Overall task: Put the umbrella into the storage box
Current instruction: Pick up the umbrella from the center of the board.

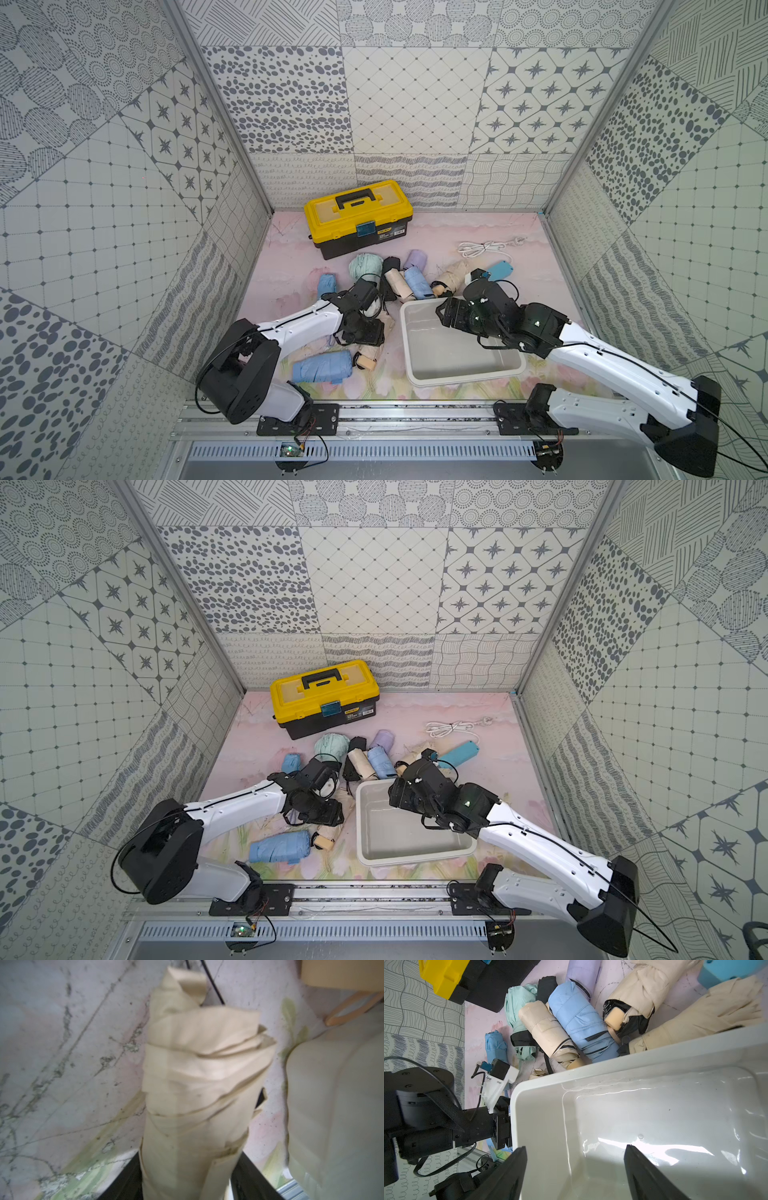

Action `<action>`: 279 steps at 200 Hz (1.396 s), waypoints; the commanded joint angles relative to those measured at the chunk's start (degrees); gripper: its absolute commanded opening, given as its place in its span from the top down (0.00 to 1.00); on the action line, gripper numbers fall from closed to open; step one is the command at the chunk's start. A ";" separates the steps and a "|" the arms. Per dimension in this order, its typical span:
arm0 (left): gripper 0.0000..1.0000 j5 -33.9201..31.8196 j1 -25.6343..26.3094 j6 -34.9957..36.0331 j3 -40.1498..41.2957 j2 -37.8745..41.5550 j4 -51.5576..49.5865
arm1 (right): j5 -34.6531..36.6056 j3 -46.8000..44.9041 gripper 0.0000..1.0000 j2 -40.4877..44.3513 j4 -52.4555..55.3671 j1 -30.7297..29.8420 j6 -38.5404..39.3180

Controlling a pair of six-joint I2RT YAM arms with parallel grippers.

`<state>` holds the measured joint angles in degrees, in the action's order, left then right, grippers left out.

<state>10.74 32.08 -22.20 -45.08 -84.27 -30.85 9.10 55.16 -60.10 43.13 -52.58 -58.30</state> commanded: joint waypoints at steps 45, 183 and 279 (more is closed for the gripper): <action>0.56 1.34 -0.35 1.54 -0.53 -2.55 3.10 | 0.38 -0.22 0.20 2.14 -1.10 0.24 -0.89; 0.70 1.52 -2.51 -20.71 -1.23 31.05 4.49 | -17.41 2.59 0.18 -4.00 -22.33 0.18 9.09; 0.72 24.22 -2.53 -32.26 7.32 35.62 41.87 | -26.60 0.46 0.11 -8.40 -41.96 3.21 10.38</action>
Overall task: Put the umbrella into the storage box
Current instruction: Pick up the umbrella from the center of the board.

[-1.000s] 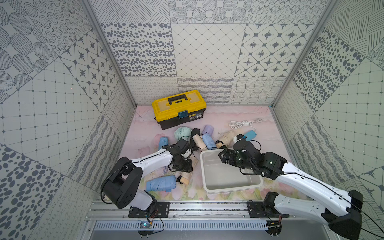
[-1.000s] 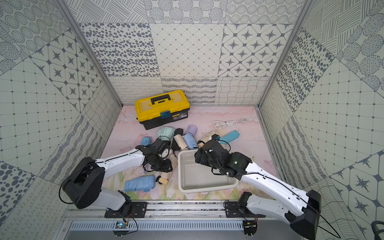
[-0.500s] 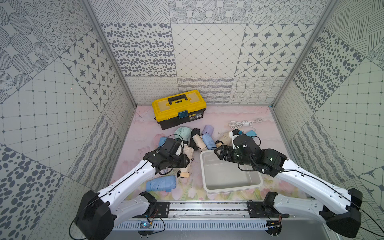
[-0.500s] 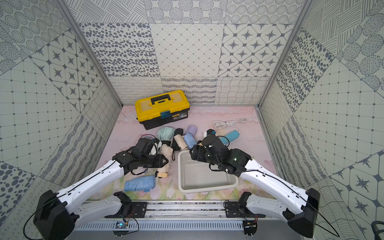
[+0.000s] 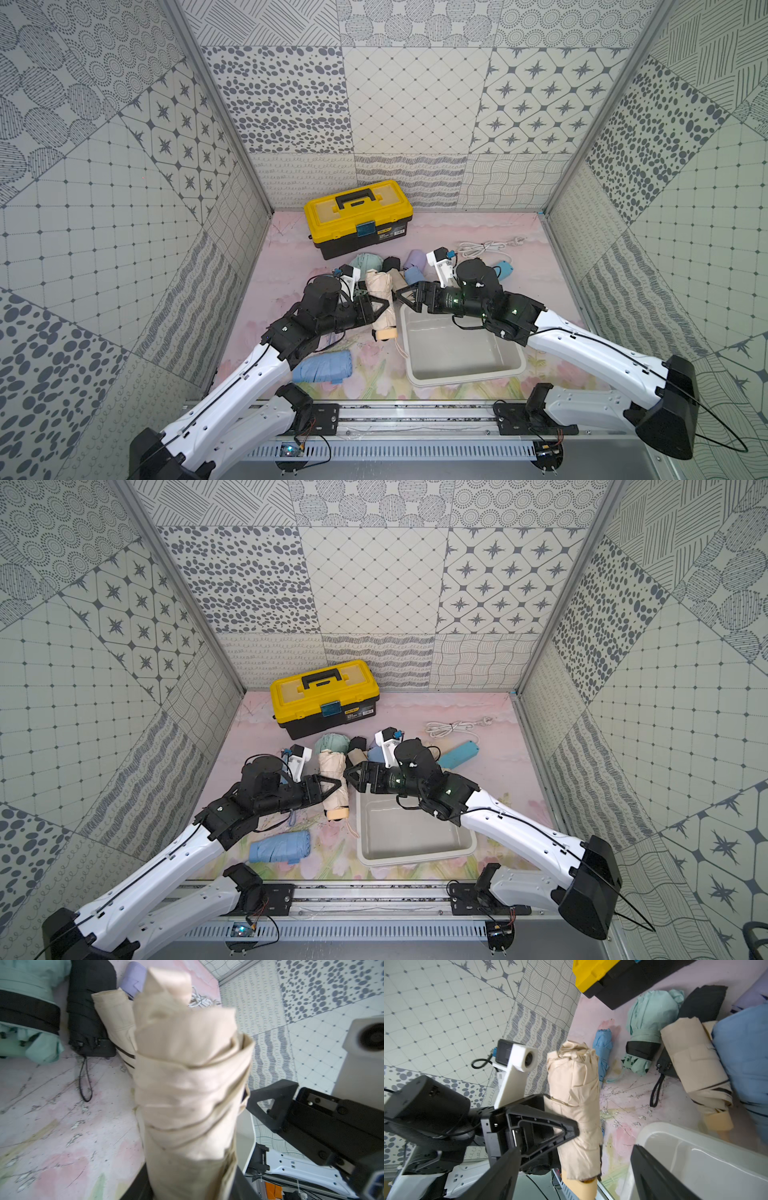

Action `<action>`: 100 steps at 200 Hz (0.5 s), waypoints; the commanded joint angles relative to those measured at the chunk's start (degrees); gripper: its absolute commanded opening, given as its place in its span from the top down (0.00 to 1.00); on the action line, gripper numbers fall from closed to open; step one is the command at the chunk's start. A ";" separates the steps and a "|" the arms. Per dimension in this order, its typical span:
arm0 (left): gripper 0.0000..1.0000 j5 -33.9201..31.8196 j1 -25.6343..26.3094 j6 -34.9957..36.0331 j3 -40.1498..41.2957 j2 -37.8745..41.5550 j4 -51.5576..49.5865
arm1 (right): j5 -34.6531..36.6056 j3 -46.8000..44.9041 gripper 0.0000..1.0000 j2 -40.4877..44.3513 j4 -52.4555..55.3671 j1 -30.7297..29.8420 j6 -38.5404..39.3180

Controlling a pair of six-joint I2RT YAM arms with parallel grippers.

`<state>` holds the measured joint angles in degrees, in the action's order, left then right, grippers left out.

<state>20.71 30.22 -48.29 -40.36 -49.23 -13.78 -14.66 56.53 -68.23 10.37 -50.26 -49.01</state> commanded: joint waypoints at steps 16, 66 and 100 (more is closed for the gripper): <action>0.72 16.64 -0.65 -7.57 3.63 0.32 28.91 | -4.15 0.12 0.10 -1.31 -9.97 1.32 1.19; 0.71 22.61 -0.68 -10.03 4.96 -0.93 38.17 | -3.48 3.07 0.15 -3.47 -6.83 2.16 1.82; 0.71 25.88 -0.61 -10.68 5.34 -2.40 40.91 | -5.61 4.96 0.26 -4.63 -5.71 2.47 1.10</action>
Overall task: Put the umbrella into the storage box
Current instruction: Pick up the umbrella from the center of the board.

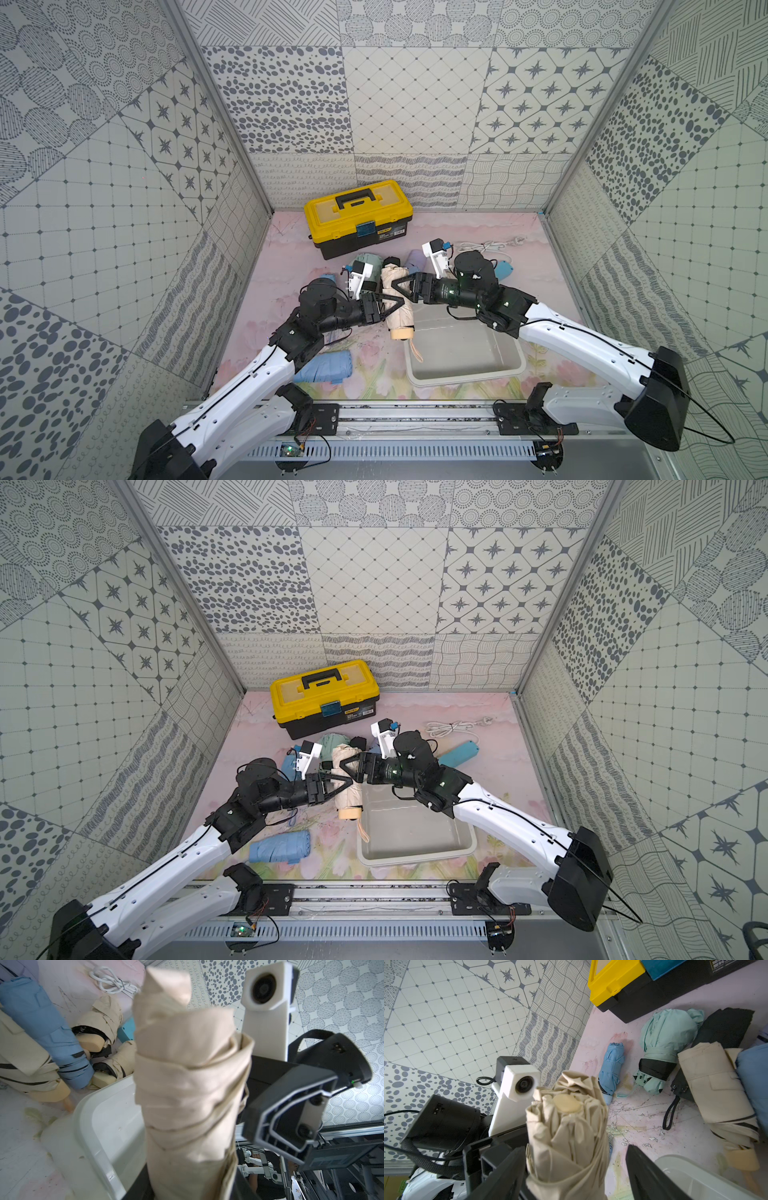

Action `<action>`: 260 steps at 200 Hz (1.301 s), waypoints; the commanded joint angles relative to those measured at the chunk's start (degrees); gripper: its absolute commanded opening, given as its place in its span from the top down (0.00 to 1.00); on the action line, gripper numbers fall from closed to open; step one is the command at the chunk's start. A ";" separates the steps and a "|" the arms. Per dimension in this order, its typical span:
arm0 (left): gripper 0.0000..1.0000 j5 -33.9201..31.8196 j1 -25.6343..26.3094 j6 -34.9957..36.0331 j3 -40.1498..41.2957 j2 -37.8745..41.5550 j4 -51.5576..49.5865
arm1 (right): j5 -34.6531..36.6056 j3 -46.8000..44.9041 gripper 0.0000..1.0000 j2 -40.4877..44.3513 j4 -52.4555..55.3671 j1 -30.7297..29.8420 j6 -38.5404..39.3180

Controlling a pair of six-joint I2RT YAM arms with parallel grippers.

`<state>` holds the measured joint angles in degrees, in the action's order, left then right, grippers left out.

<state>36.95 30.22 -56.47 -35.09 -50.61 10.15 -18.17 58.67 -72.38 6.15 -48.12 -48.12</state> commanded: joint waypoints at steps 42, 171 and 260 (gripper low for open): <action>0.71 11.60 -0.65 -2.78 0.35 -2.42 18.57 | -4.15 2.80 0.39 0.04 -1.88 0.54 -0.01; 0.76 -4.94 -2.91 -40.13 -4.59 -3.55 1.14 | 2.25 -1.57 0.04 15.69 12.03 7.97 68.30; 0.78 2.86 -3.50 -52.33 -7.64 -1.71 -5.22 | 2.46 -10.00 0.12 16.53 -2.07 -3.24 120.78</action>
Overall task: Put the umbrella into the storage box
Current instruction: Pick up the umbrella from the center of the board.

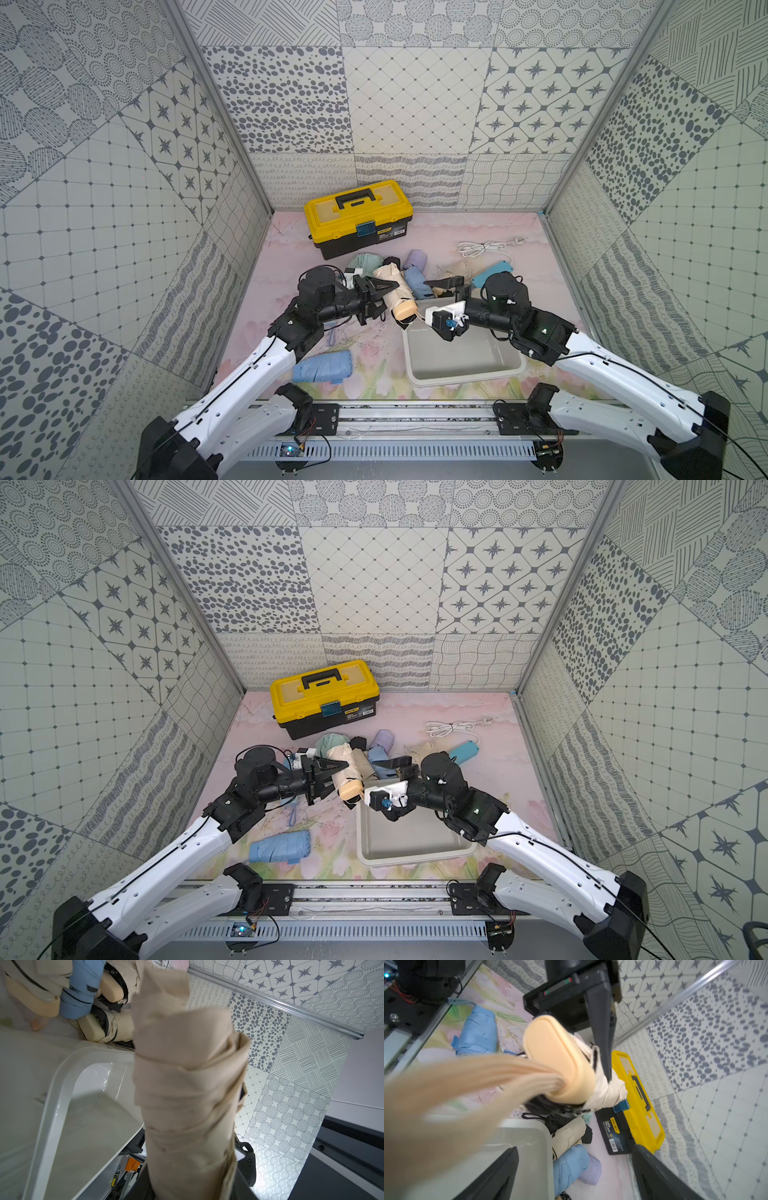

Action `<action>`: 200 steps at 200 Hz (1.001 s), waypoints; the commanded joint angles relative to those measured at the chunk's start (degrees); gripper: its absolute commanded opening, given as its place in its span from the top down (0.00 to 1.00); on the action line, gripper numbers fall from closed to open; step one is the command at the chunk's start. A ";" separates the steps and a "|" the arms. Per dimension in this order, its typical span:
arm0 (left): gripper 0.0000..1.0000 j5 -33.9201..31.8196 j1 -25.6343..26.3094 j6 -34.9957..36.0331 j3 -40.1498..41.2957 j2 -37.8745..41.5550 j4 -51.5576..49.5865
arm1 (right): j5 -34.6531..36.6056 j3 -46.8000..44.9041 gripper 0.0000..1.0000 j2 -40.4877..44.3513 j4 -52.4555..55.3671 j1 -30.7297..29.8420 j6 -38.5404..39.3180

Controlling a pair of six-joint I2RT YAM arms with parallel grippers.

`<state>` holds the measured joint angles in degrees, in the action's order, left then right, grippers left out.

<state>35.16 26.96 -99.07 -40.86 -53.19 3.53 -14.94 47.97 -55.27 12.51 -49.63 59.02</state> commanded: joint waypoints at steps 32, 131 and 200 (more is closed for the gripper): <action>0.80 8.92 -0.24 -10.80 -2.08 1.07 0.85 | -2.08 1.73 0.19 -2.71 -13.00 -5.01 14.79; 0.80 15.09 -0.26 -11.67 -3.16 0.54 1.52 | -2.05 3.64 0.41 -7.35 -18.29 -8.45 13.79; 0.66 16.09 -0.24 -9.97 -4.21 -0.14 0.35 | -2.06 4.15 0.68 -6.98 -15.89 -9.44 12.66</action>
<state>45.47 26.74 -108.75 -43.42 -53.04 0.38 -16.69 50.28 -62.19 -1.15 -58.22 71.66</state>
